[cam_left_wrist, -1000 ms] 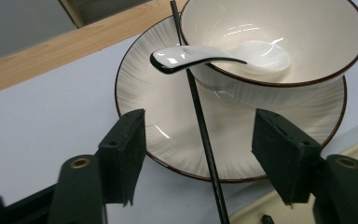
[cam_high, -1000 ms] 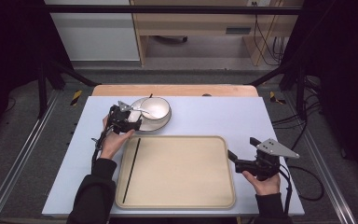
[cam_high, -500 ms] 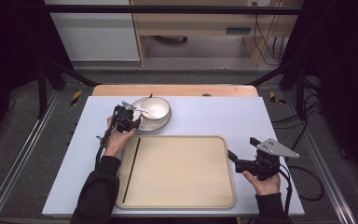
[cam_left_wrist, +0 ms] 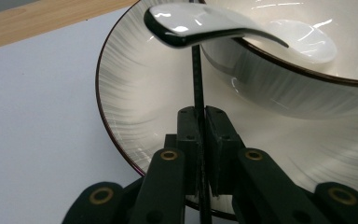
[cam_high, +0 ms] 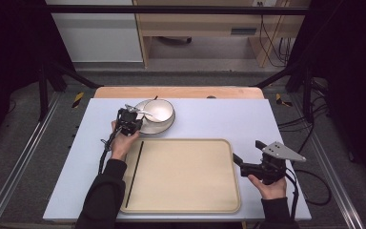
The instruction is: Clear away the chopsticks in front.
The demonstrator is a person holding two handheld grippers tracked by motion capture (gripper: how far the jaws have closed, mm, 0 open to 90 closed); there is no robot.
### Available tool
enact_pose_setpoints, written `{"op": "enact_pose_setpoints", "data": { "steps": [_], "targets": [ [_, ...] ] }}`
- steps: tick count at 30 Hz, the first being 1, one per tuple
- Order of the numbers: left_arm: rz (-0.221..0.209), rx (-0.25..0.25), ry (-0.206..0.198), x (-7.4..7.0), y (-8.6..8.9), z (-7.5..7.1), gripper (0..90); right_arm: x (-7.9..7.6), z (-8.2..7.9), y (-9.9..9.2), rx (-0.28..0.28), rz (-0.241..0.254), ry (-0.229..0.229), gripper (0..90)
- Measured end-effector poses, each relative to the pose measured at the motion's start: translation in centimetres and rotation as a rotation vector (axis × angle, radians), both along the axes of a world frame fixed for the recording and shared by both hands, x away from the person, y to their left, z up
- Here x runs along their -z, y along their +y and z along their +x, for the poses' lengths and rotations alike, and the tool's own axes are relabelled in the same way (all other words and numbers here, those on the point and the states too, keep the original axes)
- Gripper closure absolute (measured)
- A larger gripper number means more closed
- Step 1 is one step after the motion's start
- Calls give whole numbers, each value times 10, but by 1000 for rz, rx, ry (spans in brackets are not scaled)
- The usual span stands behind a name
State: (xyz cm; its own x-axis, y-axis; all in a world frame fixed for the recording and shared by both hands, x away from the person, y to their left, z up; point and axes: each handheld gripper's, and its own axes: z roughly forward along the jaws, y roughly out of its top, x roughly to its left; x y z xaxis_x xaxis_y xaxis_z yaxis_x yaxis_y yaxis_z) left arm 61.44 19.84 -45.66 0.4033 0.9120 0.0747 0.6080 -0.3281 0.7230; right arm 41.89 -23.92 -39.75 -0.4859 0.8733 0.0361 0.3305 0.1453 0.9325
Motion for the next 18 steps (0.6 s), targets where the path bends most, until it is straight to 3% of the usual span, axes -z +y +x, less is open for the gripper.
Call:
{"op": "enact_pose_setpoints", "data": {
  "steps": [7, 18],
  "targets": [
    [-16, -10, 1, -1, 0, -2, 849, 0, 0, 0, -1, -2, -1, 62],
    [-40, -45, -46, -15, 9, -14, 852, -1, -1, 1, 0, 2, -1, 62]
  ]
}}
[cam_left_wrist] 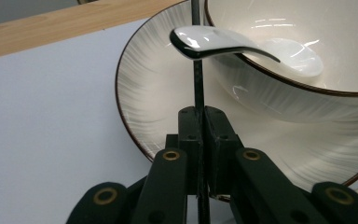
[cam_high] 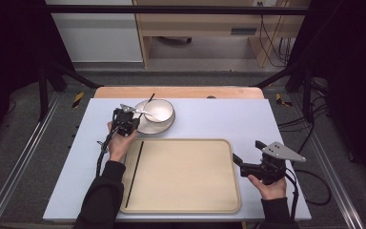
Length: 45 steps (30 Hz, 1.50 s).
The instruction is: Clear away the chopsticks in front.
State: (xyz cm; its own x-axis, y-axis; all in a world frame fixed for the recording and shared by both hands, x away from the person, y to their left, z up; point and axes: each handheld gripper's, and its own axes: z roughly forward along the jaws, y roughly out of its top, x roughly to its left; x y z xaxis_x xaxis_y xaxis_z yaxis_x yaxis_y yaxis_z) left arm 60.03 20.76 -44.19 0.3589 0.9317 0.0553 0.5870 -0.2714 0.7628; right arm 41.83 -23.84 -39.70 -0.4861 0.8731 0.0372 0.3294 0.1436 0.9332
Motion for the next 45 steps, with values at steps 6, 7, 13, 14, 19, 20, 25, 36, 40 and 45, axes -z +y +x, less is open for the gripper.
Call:
{"op": "enact_pose_setpoints", "data": {
  "steps": [6, 7, 13, 14, 19, 20, 25, 36, 40, 45],
  "targets": [
    [-4, -25, -20, -8, 10, -9, 852, -1, -1, -1, 2, 3, -2, 62],
    [-6, -31, -21, -9, 11, -11, 852, -1, -1, -1, 2, 3, -2, 62],
    [-11, -74, -28, -12, 23, -22, 852, -1, -1, -1, 2, 4, -6, 62],
    [-8, -80, -32, -13, 24, -24, 852, -2, -2, -1, 2, 4, -7, 62],
    [-21, -101, -47, -16, 32, -40, 852, -2, -2, -1, 2, 7, -5, 62],
    [-26, -106, -52, -17, 34, -44, 852, -2, -2, -1, 2, 7, -6, 62],
    [-48, -147, -73, -23, 39, -65, 852, -3, -3, -2, 3, 9, -12, 62],
    [-105, -192, -114, -33, 33, -111, 852, -3, -4, -1, 1, 7, -11, 62],
    [-110, -208, -129, -34, 31, -123, 852, -4, -5, -2, 2, 13, -14, 62],
    [-135, -233, -165, -34, 26, -152, 852, -6, -6, -2, 2, 19, -20, 62]
  ]
}}
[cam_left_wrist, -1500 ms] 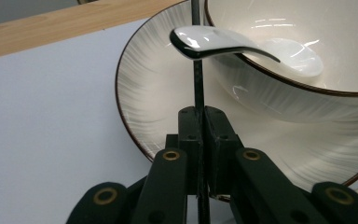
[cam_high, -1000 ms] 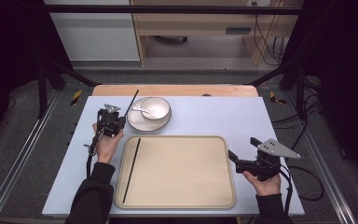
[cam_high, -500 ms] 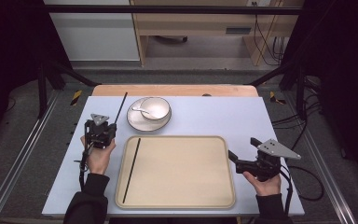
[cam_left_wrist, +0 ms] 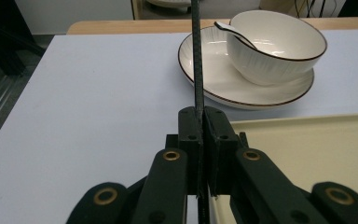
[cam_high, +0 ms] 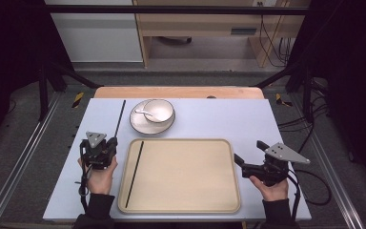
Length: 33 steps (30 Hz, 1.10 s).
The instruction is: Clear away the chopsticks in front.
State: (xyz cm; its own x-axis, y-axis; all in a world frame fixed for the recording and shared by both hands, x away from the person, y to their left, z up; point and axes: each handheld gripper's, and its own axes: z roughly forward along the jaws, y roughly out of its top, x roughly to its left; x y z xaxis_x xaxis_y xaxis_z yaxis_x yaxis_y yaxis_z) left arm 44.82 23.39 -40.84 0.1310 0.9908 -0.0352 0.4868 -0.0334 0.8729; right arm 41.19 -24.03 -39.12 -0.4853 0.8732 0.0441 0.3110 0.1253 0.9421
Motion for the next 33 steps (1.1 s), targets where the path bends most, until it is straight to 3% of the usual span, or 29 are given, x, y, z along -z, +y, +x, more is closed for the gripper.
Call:
{"op": "enact_pose_setpoints", "data": {
  "steps": [8, 12, 23, 33],
  "targets": [
    [-11, -1, -38, 5, -8, -26, 852, 0, -1, 1, -5, -1, 1, 63],
    [-61, 11, -48, 11, -12, -38, 852, 0, -1, 1, -6, -4, 3, 63],
    [-95, 31, -65, 26, -25, -69, 852, 1, -2, 5, -13, -14, 4, 63],
    [-114, 57, -54, 41, -42, -82, 851, 2, -2, 6, -10, -14, 6, 63]
  ]
}}
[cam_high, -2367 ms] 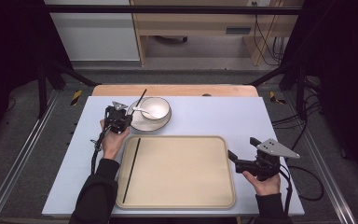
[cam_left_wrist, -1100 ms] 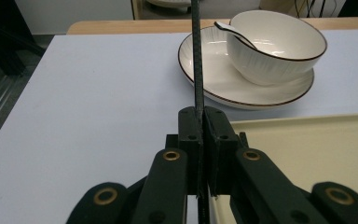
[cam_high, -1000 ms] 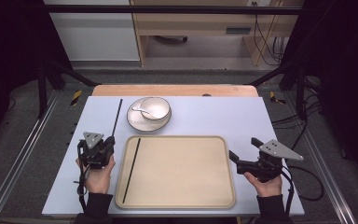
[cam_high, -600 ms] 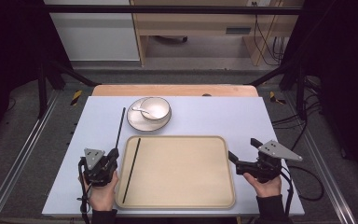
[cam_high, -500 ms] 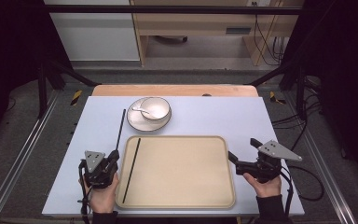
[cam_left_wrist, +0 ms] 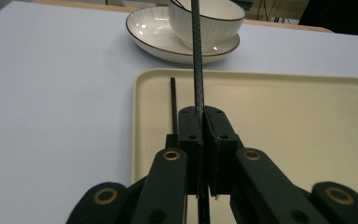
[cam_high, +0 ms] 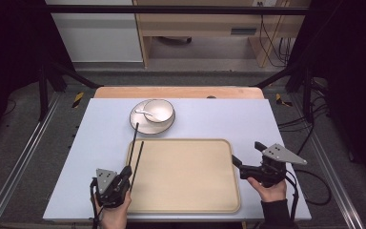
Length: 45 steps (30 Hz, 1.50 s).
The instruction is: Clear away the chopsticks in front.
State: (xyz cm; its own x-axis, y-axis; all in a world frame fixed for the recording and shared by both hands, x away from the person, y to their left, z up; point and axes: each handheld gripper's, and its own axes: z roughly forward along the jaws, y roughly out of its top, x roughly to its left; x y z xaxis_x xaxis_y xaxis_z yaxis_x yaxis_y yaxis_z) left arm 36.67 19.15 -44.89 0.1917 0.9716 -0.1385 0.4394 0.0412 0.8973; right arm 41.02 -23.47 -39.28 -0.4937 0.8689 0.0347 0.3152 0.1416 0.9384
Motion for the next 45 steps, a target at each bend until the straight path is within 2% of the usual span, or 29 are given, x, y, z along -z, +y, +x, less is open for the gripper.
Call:
{"op": "enact_pose_setpoints", "data": {
  "steps": [9, 18, 22, 29, 31, 35, 45],
  "targets": [
    [-1, 6, 31, 14, -10, -1, 852, 1, 1, 0, -2, -3, 4, 63],
    [26, 14, 82, 28, -18, 1, 852, 2, 1, 1, -5, -6, 9, 63],
    [39, 19, 95, 30, -20, 2, 852, 2, 1, 1, -4, -7, 8, 63],
    [65, 12, 143, 35, -21, 5, 851, 2, 1, 1, -2, -3, 9, 63],
    [84, 13, 166, 37, -23, 6, 851, 2, 1, 1, -3, -6, 10, 63],
    [94, 13, 186, 38, -24, 7, 850, 2, 2, 2, -5, -8, 10, 63],
    [101, 13, 193, 38, -25, 8, 846, 2, 2, 2, -7, -8, 10, 63]
  ]
}}
